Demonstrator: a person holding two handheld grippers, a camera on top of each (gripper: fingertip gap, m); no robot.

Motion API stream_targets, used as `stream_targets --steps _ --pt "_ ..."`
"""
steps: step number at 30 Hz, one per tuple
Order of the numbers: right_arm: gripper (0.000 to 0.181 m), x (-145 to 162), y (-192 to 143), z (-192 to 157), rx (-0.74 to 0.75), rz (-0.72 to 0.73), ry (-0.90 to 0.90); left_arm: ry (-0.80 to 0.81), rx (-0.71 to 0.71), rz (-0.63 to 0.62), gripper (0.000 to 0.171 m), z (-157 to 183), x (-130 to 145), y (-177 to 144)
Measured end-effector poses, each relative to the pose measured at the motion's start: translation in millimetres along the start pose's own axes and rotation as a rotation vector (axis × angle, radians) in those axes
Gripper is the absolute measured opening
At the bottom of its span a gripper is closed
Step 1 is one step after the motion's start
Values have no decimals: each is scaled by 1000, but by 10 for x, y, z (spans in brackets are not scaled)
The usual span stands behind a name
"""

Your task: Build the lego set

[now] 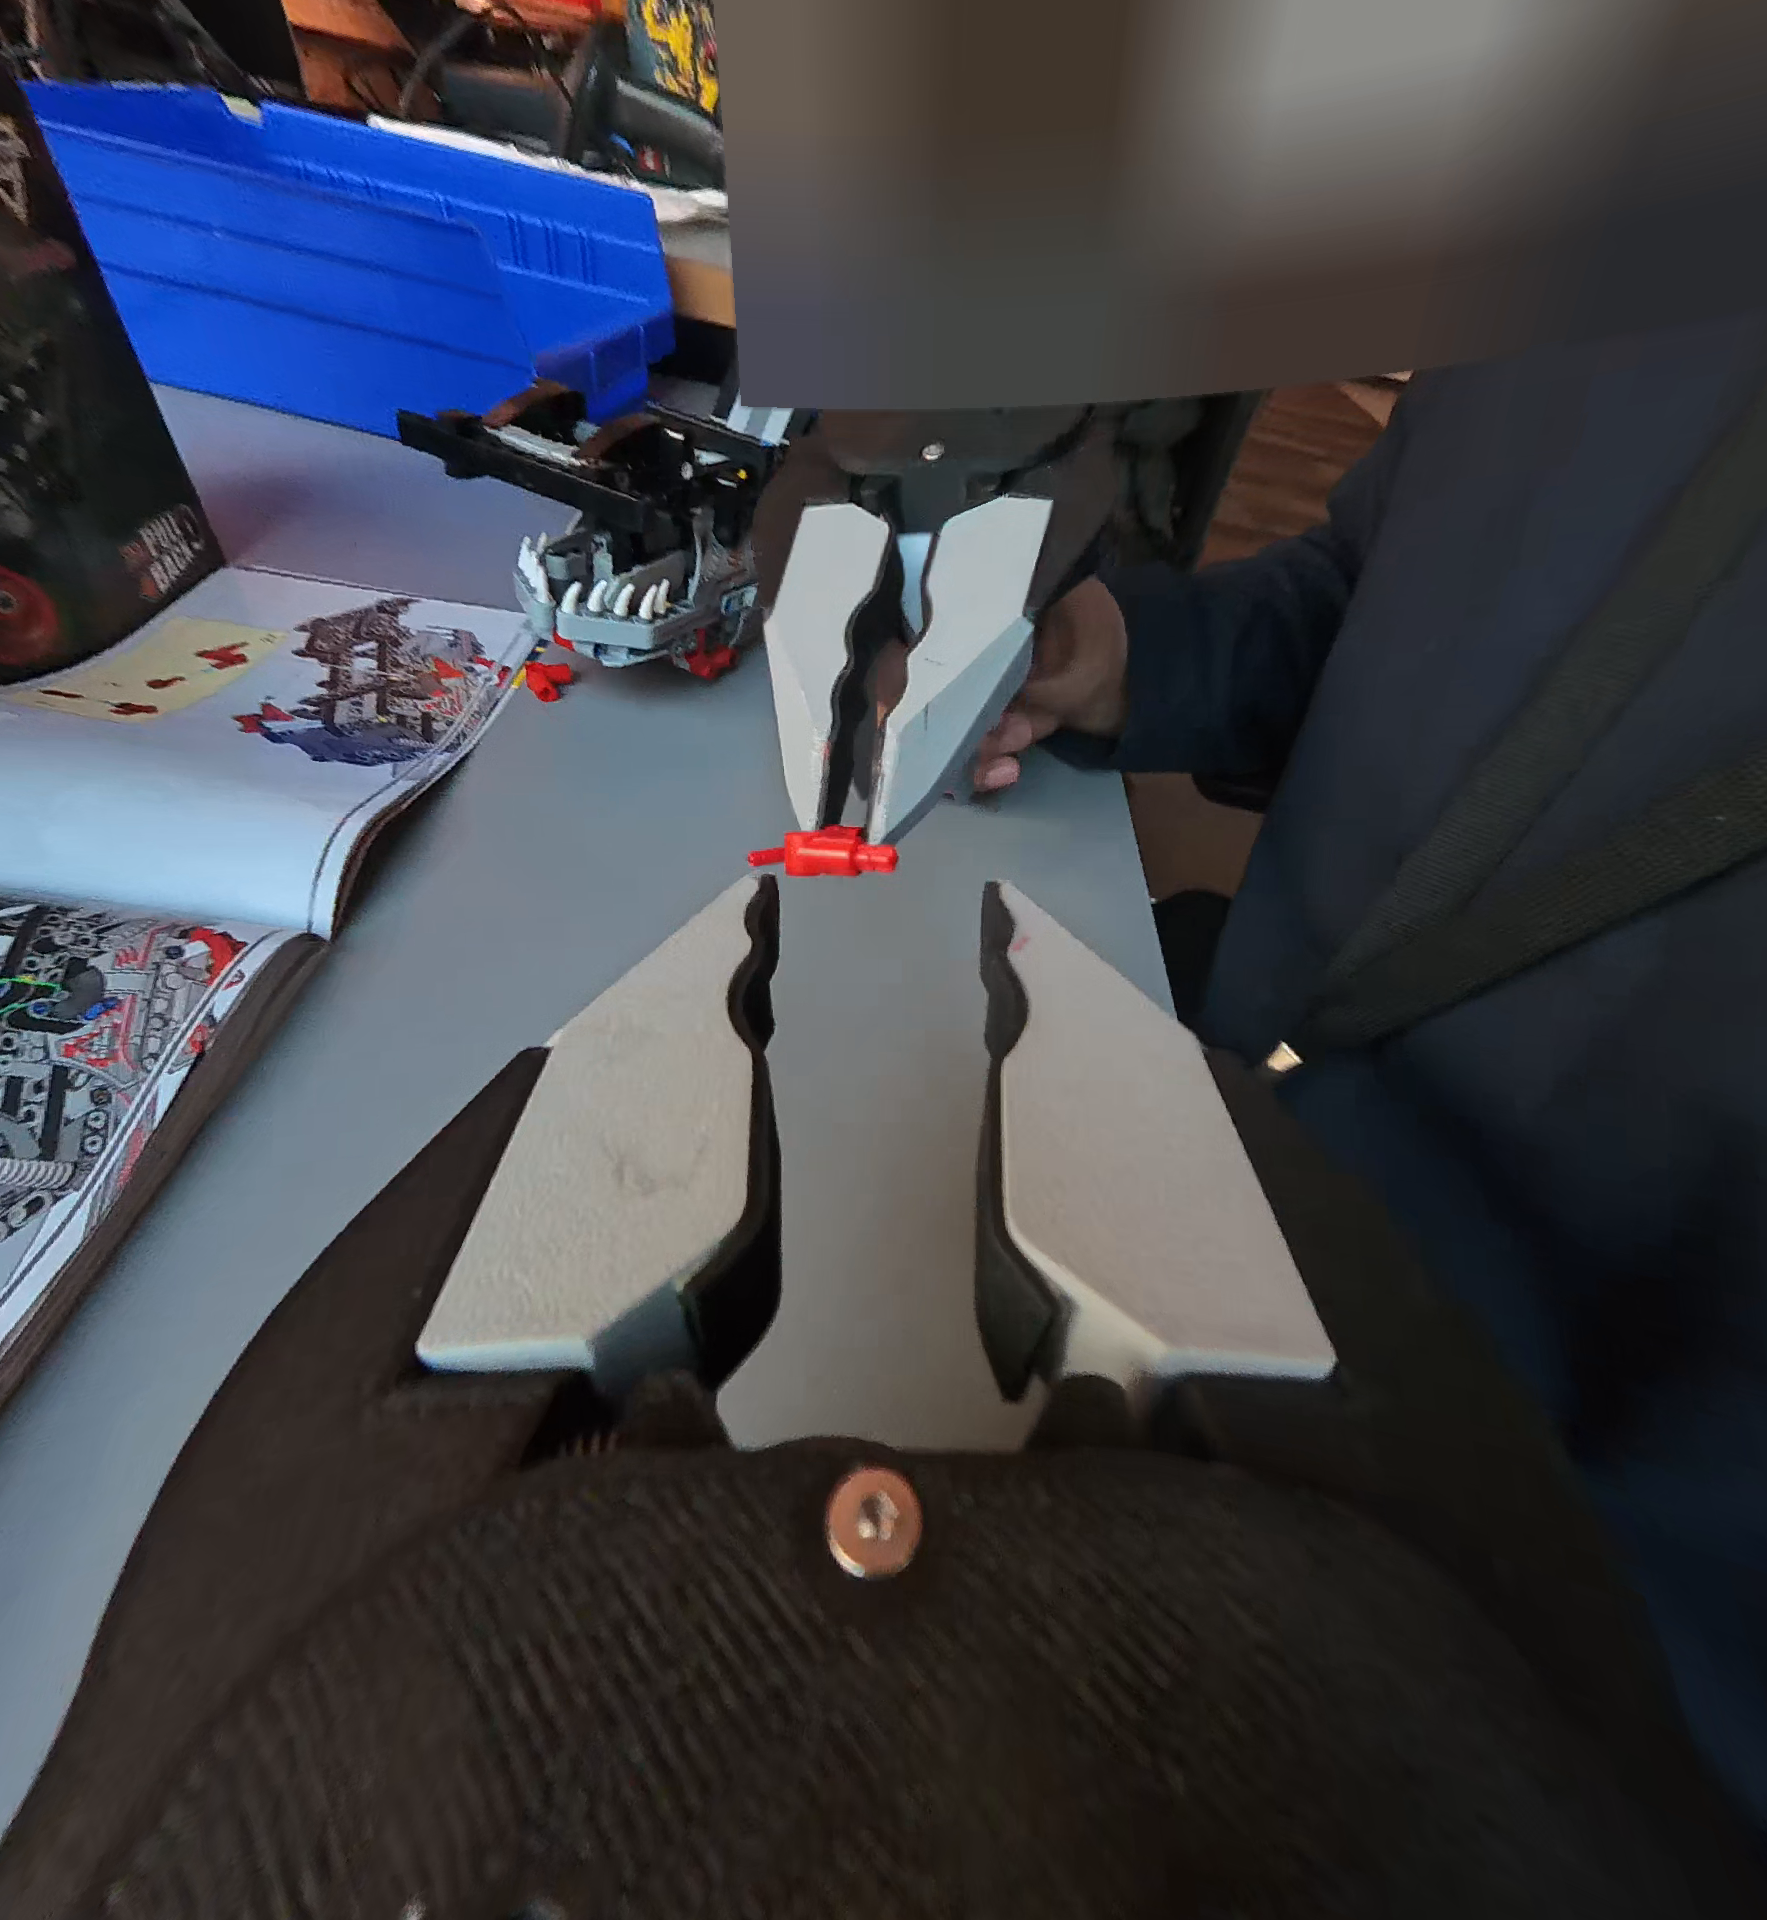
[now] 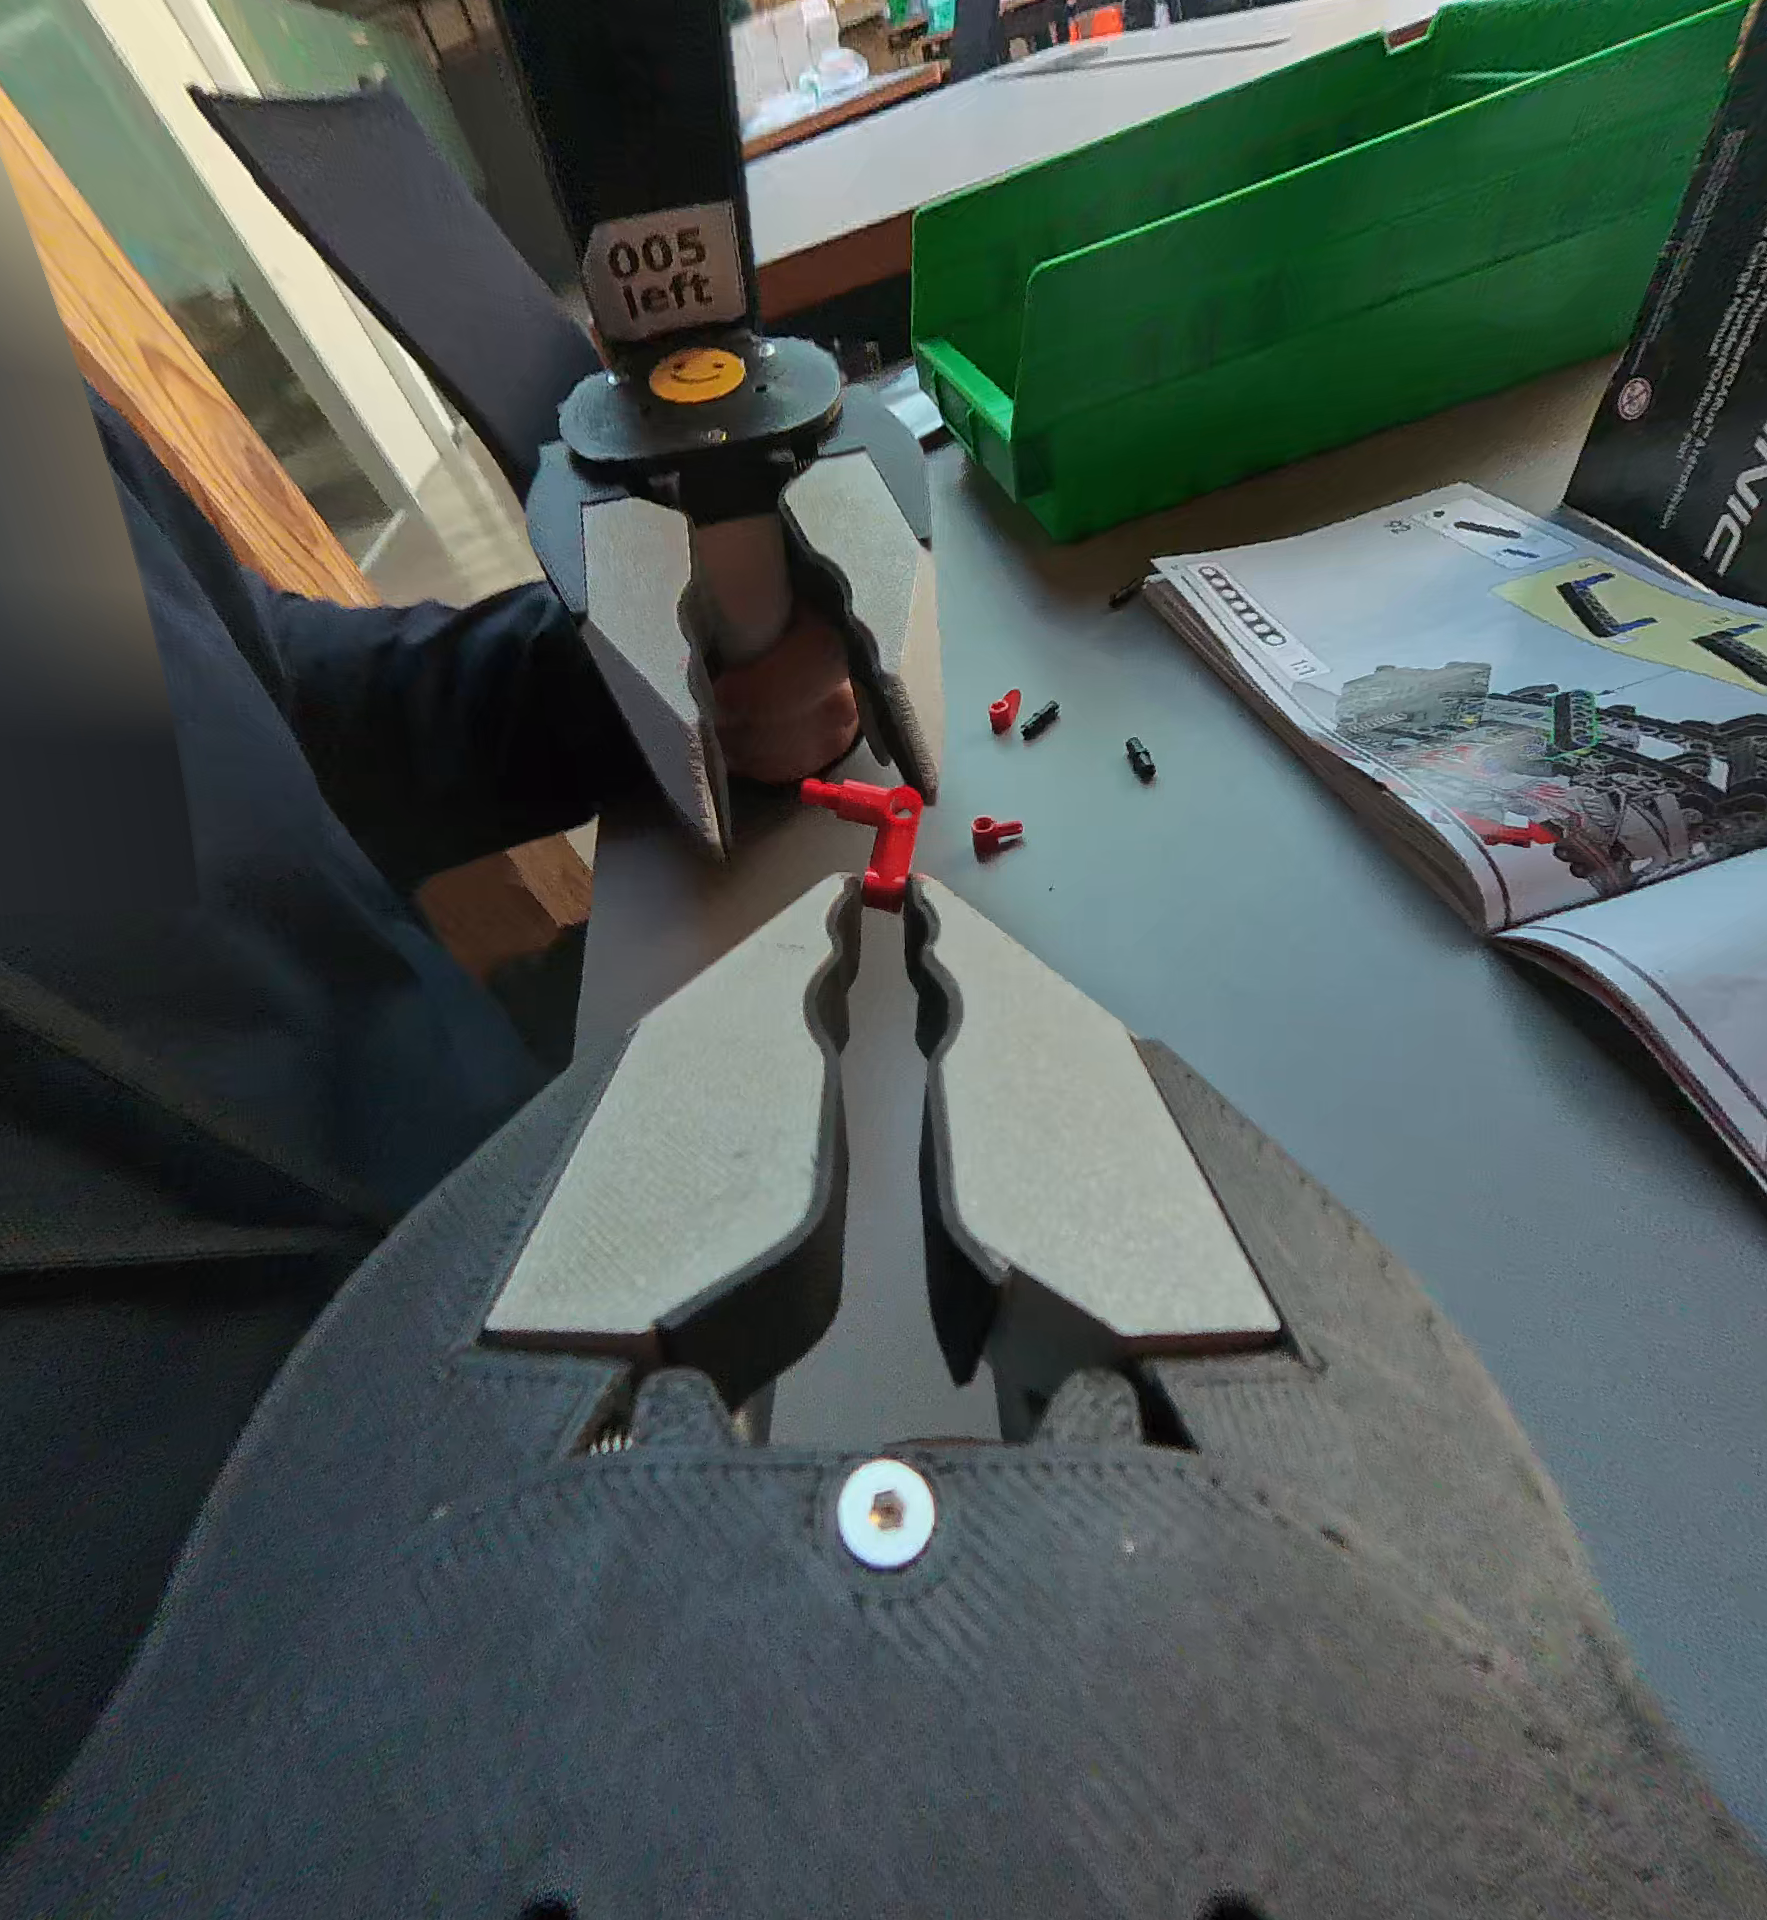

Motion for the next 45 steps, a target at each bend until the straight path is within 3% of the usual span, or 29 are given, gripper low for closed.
stream_targets --steps 6,13,20,27,30,36,39,45 --pt "4 -53 -35 30 -10 60 55 22 -52 23 44 -30 -22 -15" --pt "4 -45 -73 73 127 47 -77 27 -127 36 38 -82 -34 -23" --pt "4 -44 -60 55 151 43 -105 21 -151 33 37 -100 -32 -23" --pt "5 -63 -66 48 -16 81 104 57 -165 21 34 -71 -26 -9" --pt "4 -13 -28 44 -154 39 258 73 -144 39 31 -48 -39 -19" --pt "3 -3 -22 8 -333 18 471 201 -106 2 24 120 -26 67" --pt "4 36 -14 -74 -412 -37 538 242 -102 -20 15 196 -3 92" --pt "4 122 31 -204 -475 -153 653 184 -18 7 20 309 8 24"
Point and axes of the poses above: each gripper's, where its closed fingertips meet, y out along the fingers, x out of its underside, z = x × y across the jaws, the point moved 6 cm from there along -y, back along the fingers, and after that the axes turned 2 degrees about x, right-handed, at the moved point
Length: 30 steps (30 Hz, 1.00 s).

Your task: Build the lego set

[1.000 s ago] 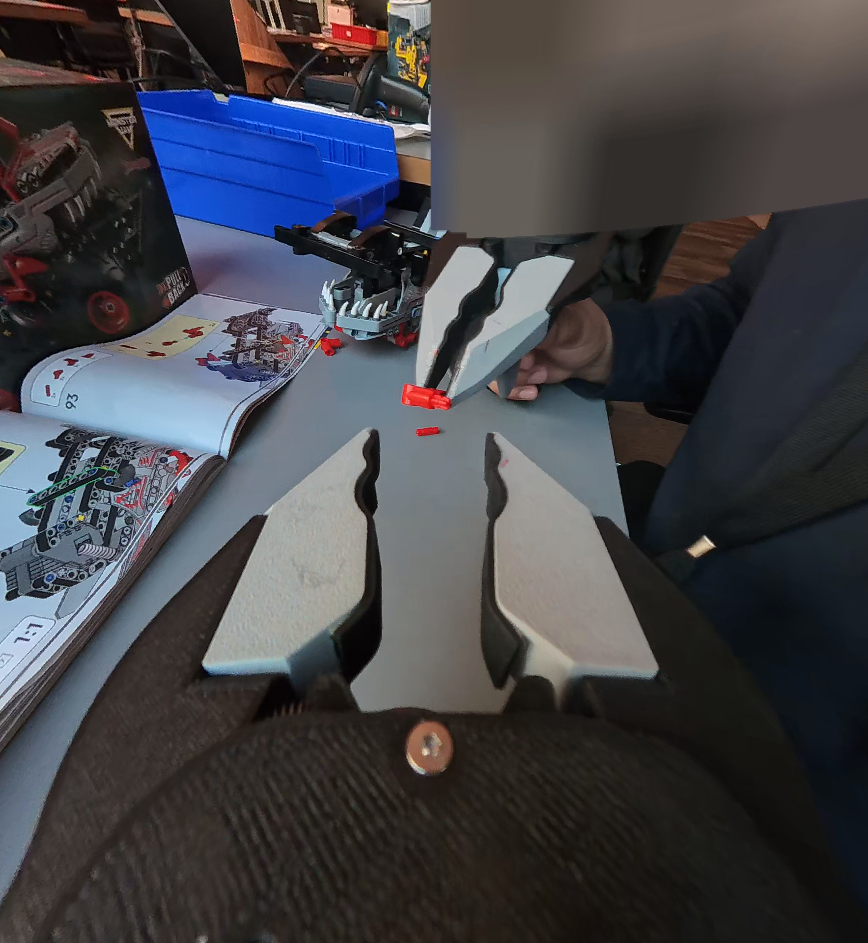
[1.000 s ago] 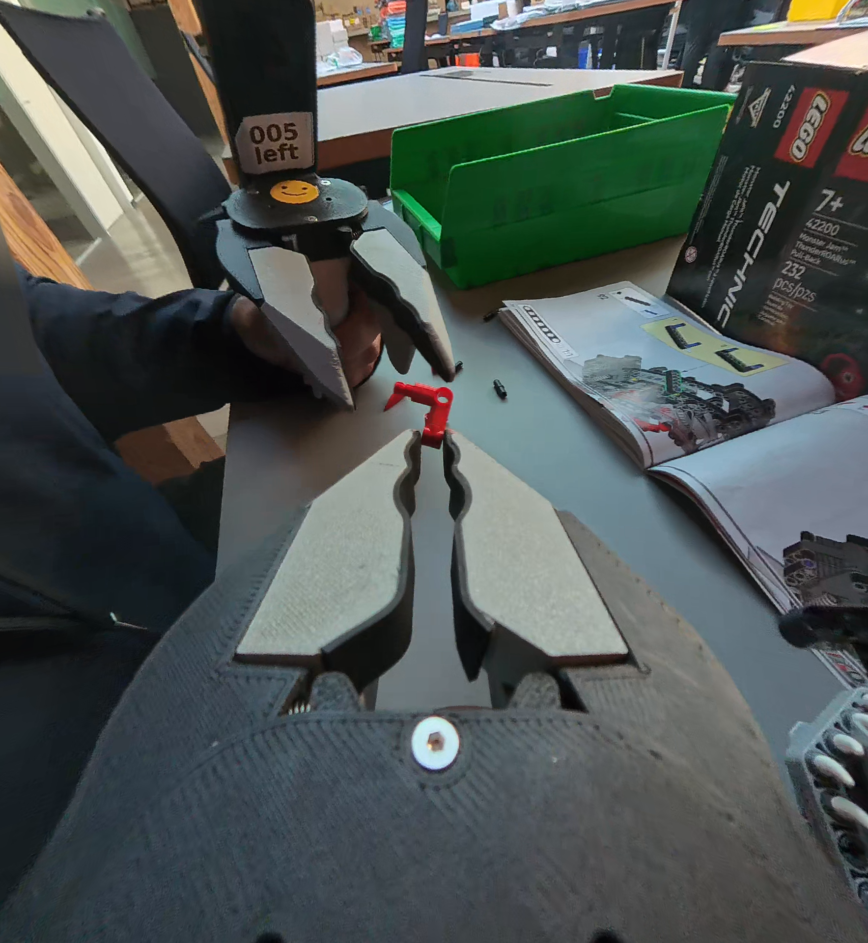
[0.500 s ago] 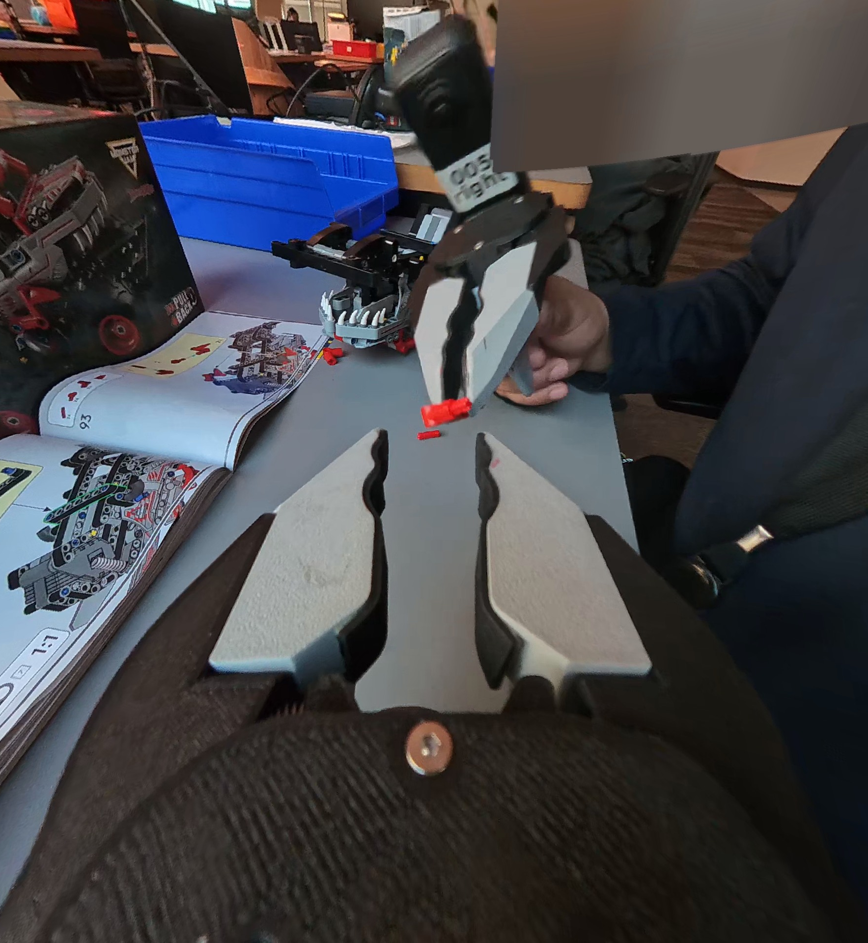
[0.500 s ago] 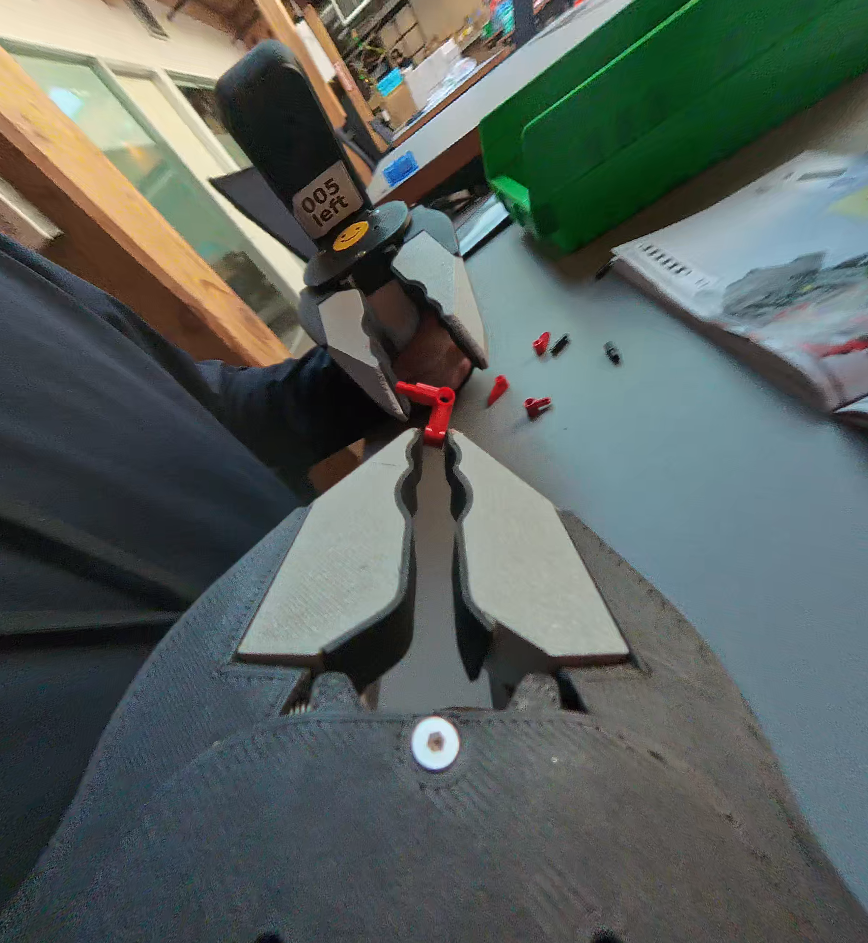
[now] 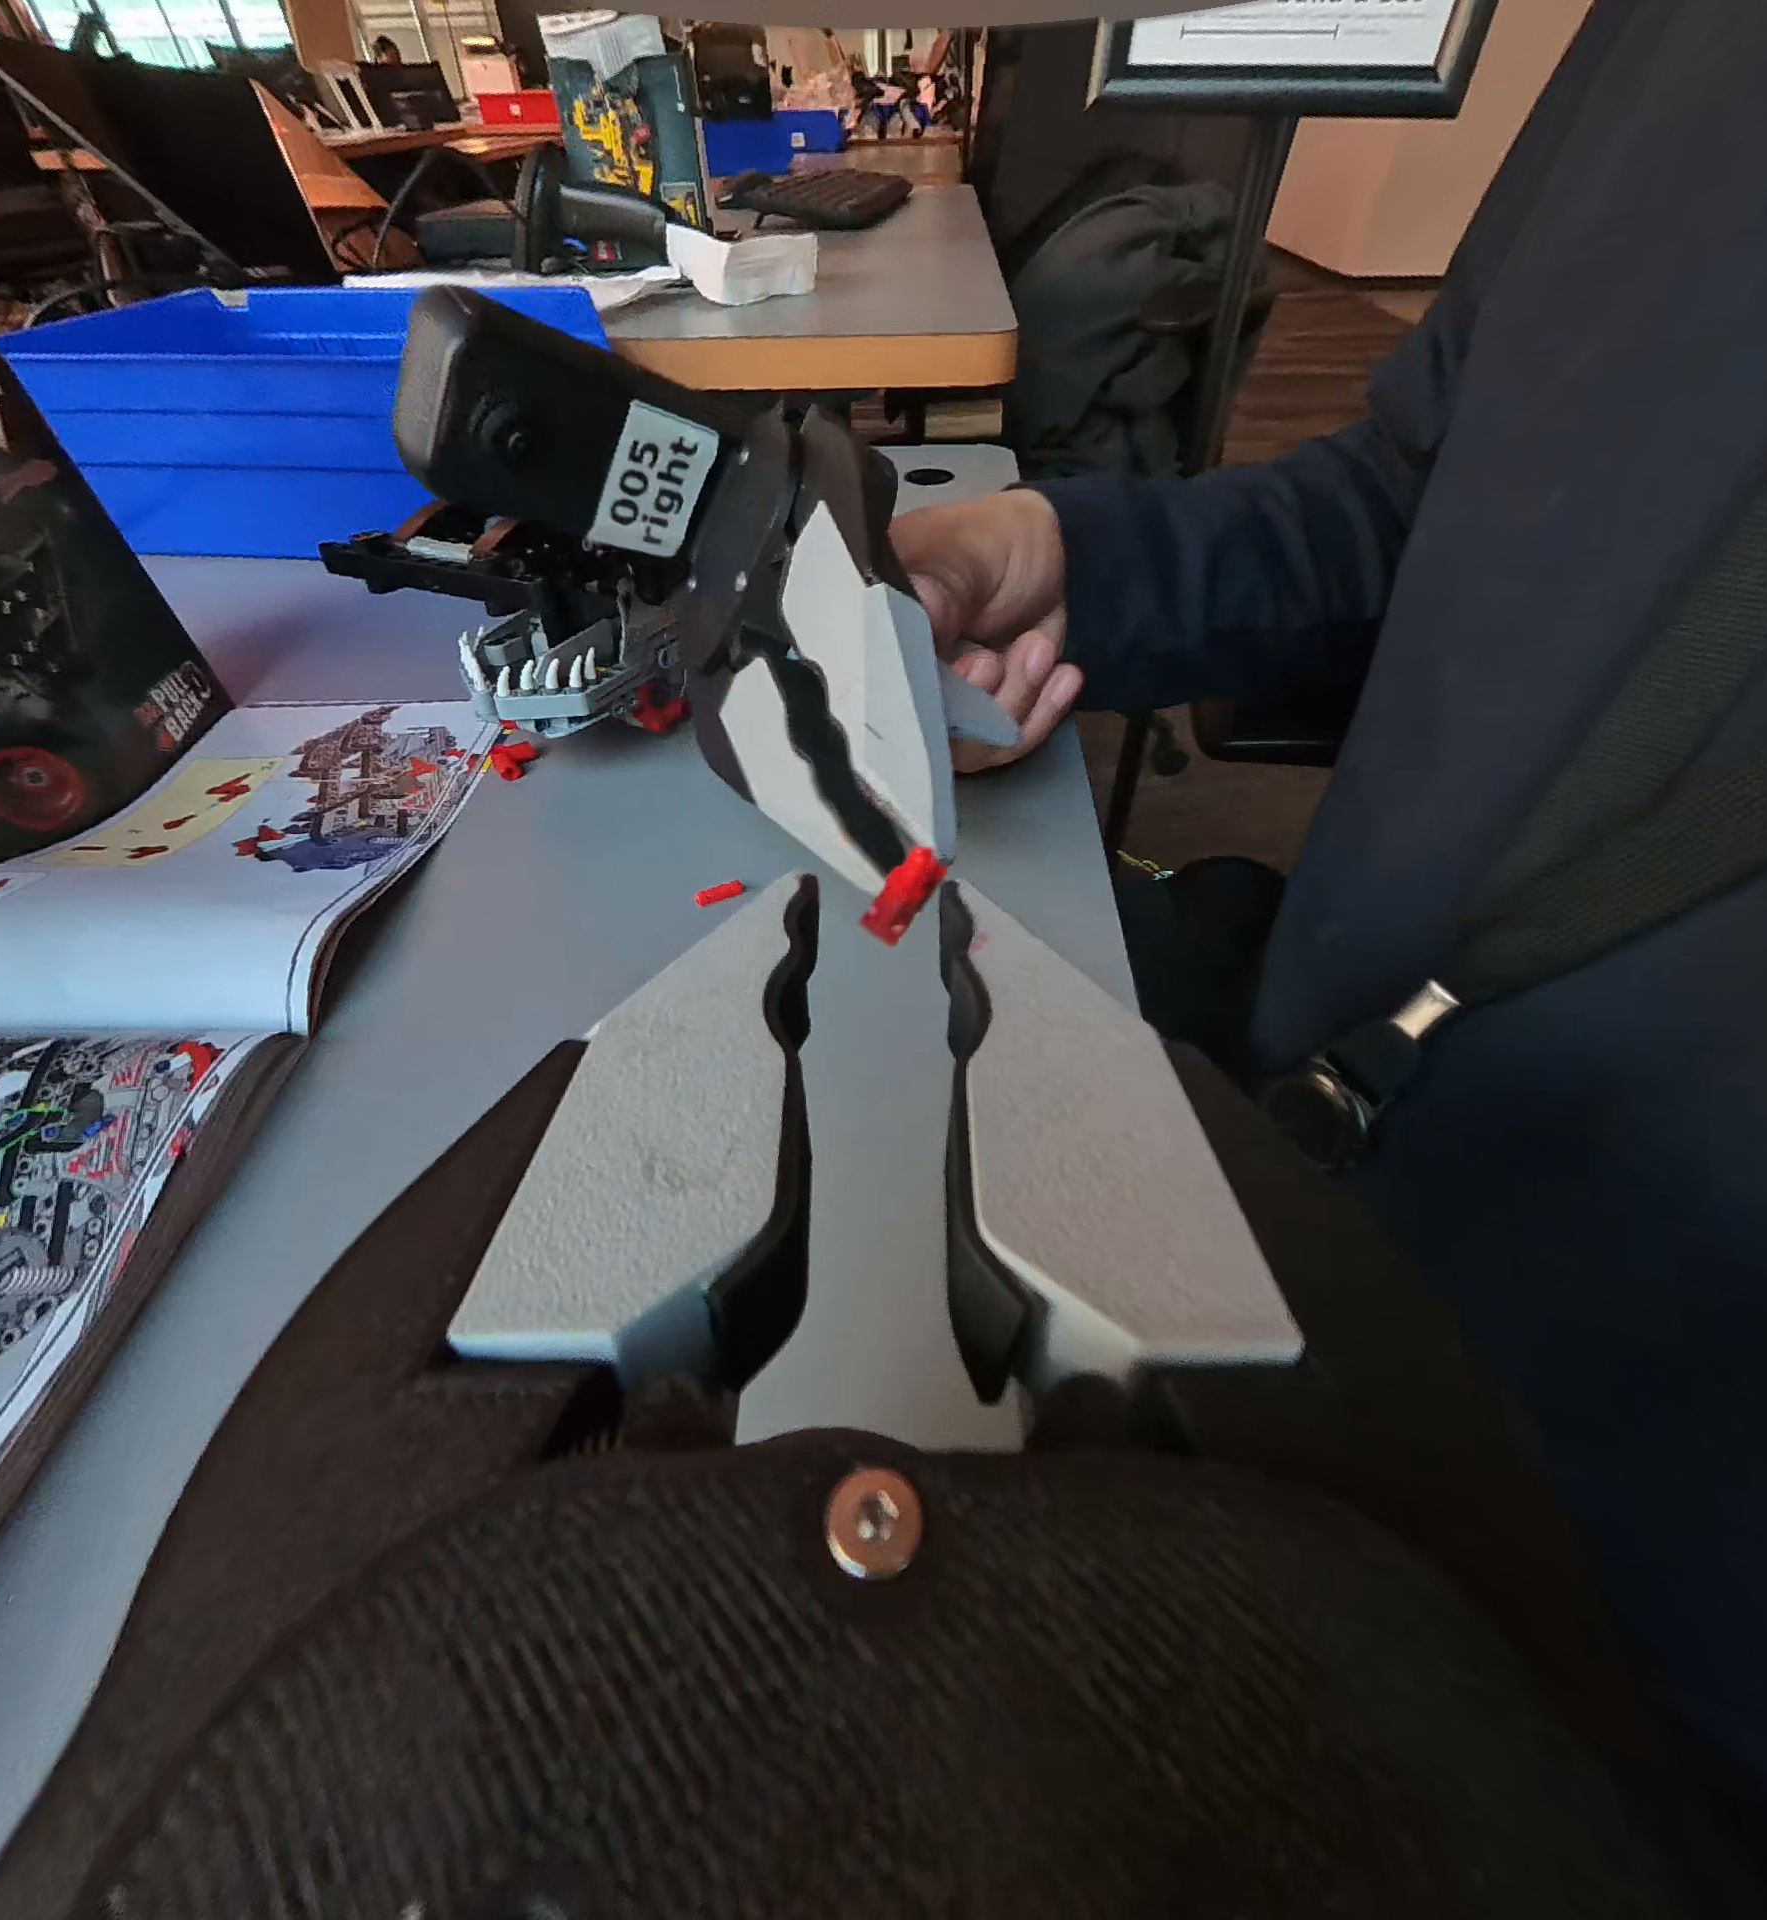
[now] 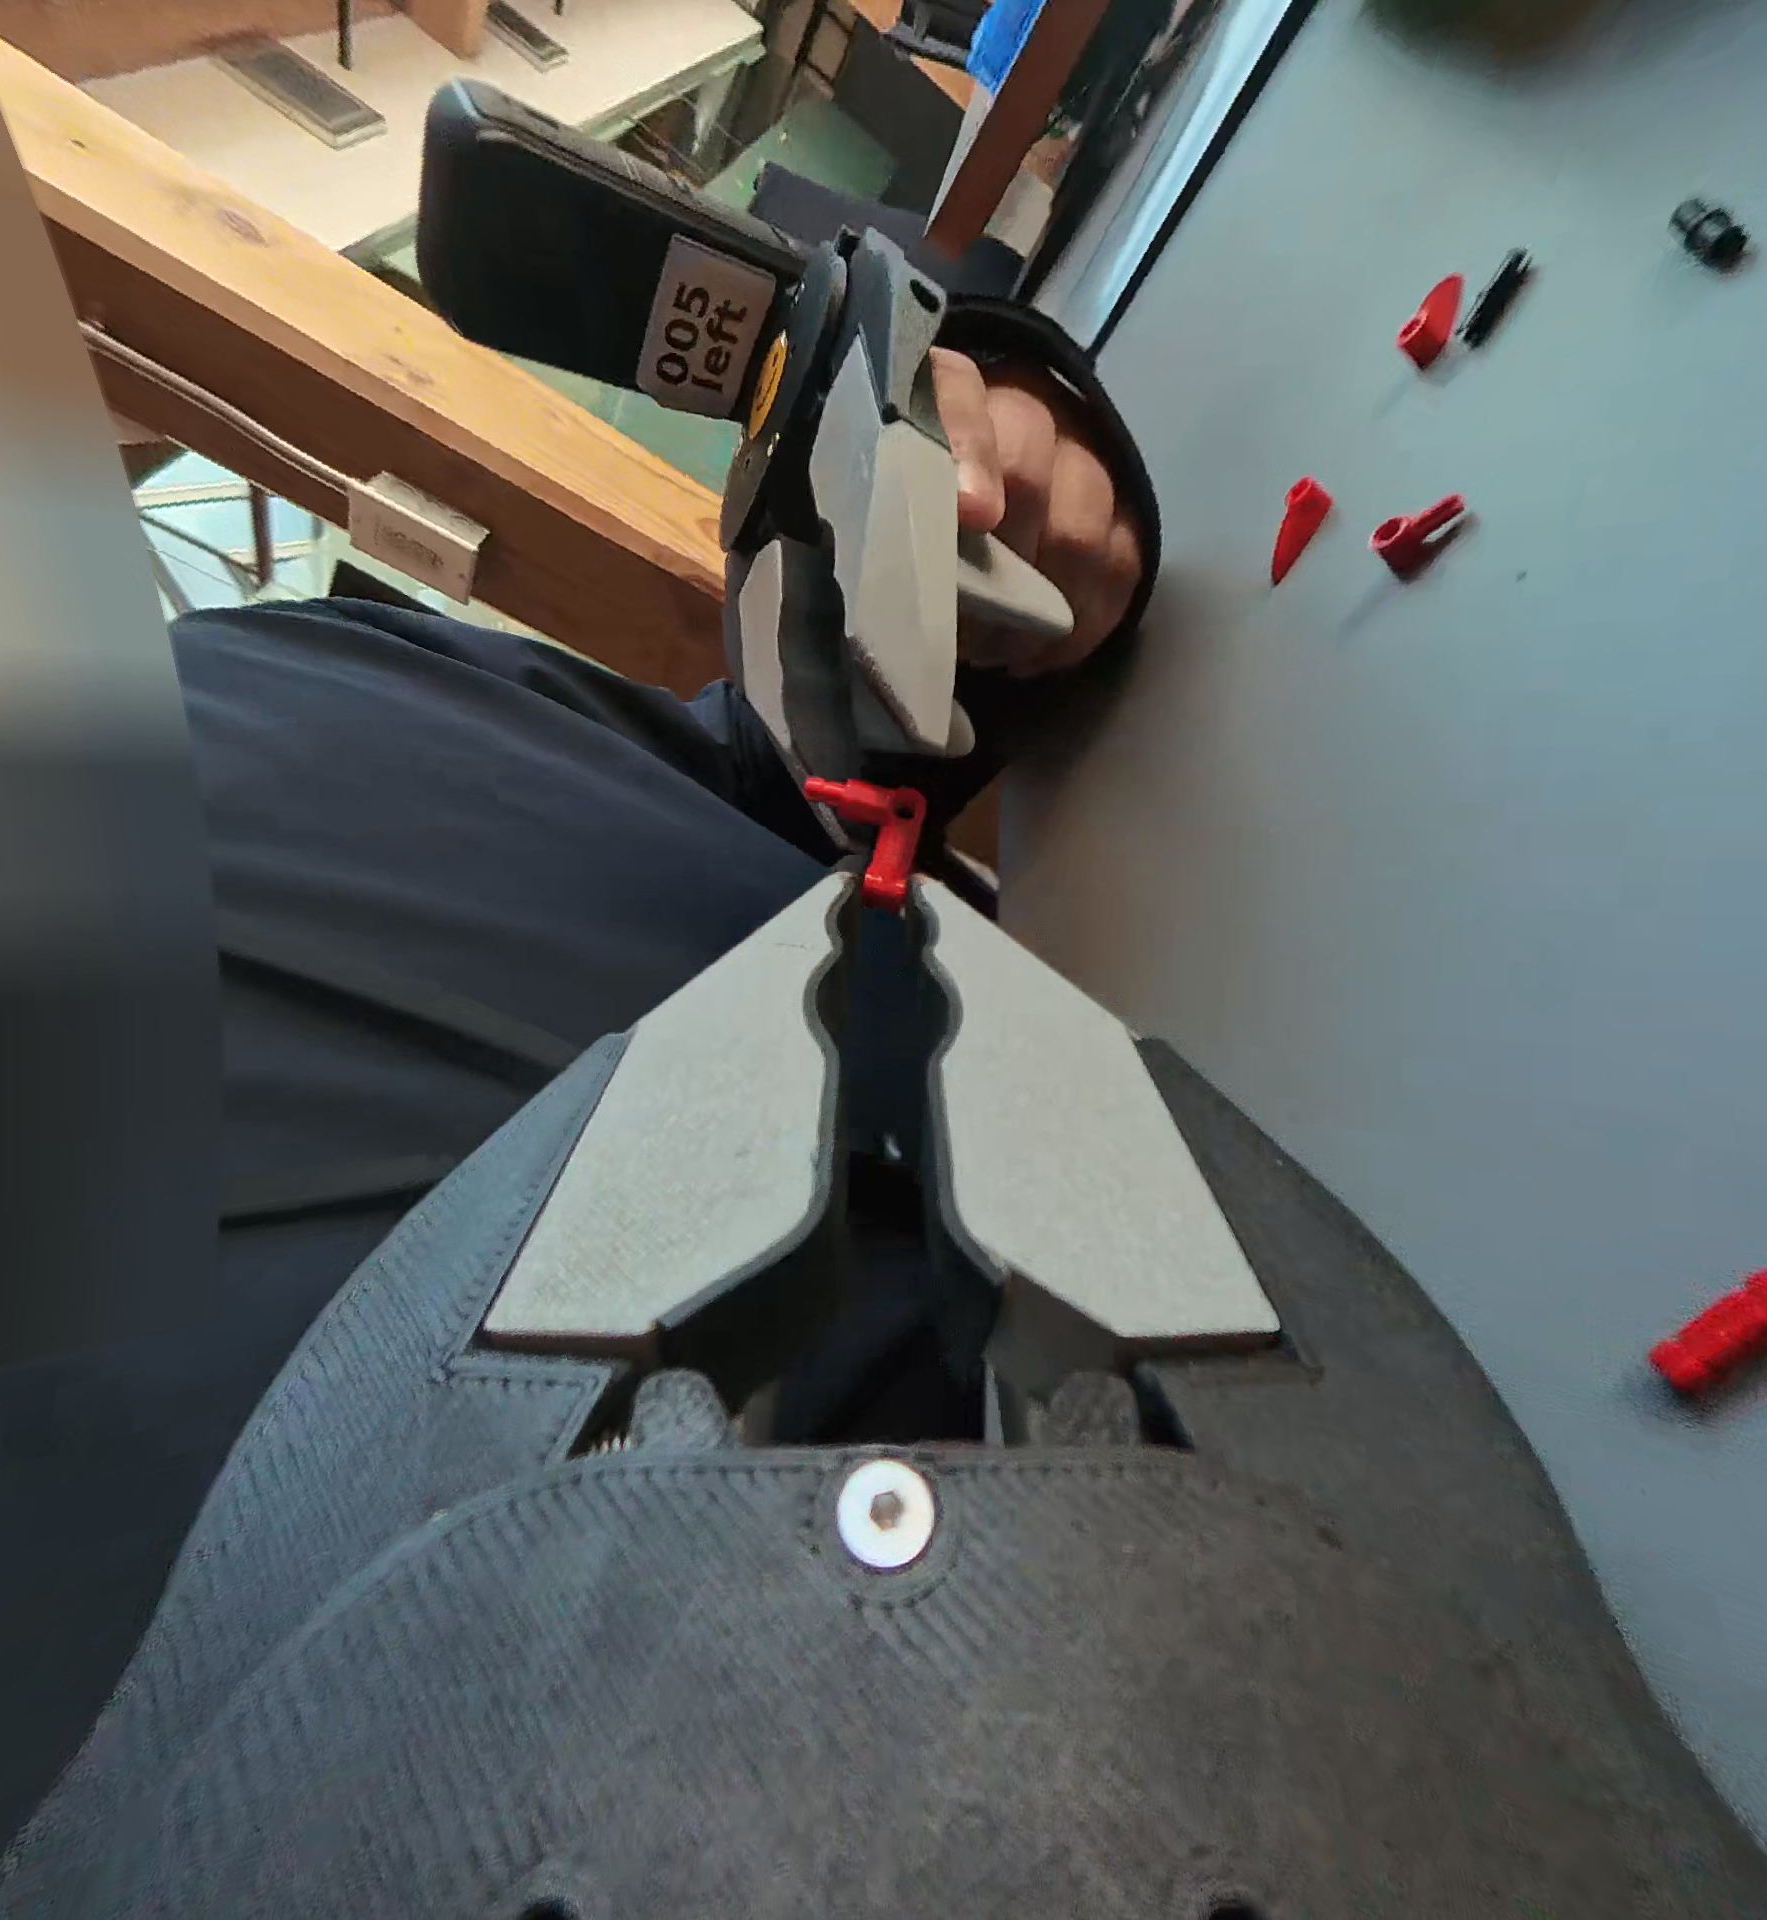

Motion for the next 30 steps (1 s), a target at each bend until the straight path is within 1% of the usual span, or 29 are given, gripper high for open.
stream_targets --steps 3,5,8,9,10,11,12,14,16,18,20,21,23,25,26,28,30 --pt "4 61 25 5 -18 -2 68 -16 25 11 21 51 -7 -49" --pt "5 97 37 -23 -37 7 94 -23 88 38 20 151 -51 -40" --pt "5 154 66 -97 -68 3 104 -6 107 4 22 213 -33 25" --pt "5 168 75 -113 -70 4 107 -9 122 12 23 229 -30 42" --pt "5 181 82 -125 -70 4 109 -17 140 25 19 246 -29 54" --pt "5 193 88 -136 -70 3 110 -23 156 25 9 261 -26 58" --pt "5 201 96 -147 -72 5 111 -18 154 26 6 267 -27 54" --pt "5 209 129 -158 -79 4 117 0 147 29 5 298 -26 29" --pt "5 203 189 -139 -77 -9 121 -15 125 22 5 312 -10 -11" --pt "5 156 257 -93 -69 -13 112 -69 81 6 4 301 22 -82" --pt "5 90 322 -33 -47 -18 90 -165 24 -17 4 274 73 -175" --pt "5 57 354 4 -29 -23 82 -216 -5 -25 4 266 102 -225" --pt "12 -14 409 80 16 -28 59 -303 -63 -38 4 259 162 -331" --pt "19 -107 442 149 74 -18 19 -376 -148 -89 4 214 257 -451" --pt "19 -169 448 204 140 -6 -22 -408 -200 -141 4 175 333 -521" --pt "15 -292 471 344 352 -5 -156 -452 -301 -247 4 89 489 -675" --pt "13 -381 587 407 522 -52 -309 -483 -342 -301 4 33 584 -802"
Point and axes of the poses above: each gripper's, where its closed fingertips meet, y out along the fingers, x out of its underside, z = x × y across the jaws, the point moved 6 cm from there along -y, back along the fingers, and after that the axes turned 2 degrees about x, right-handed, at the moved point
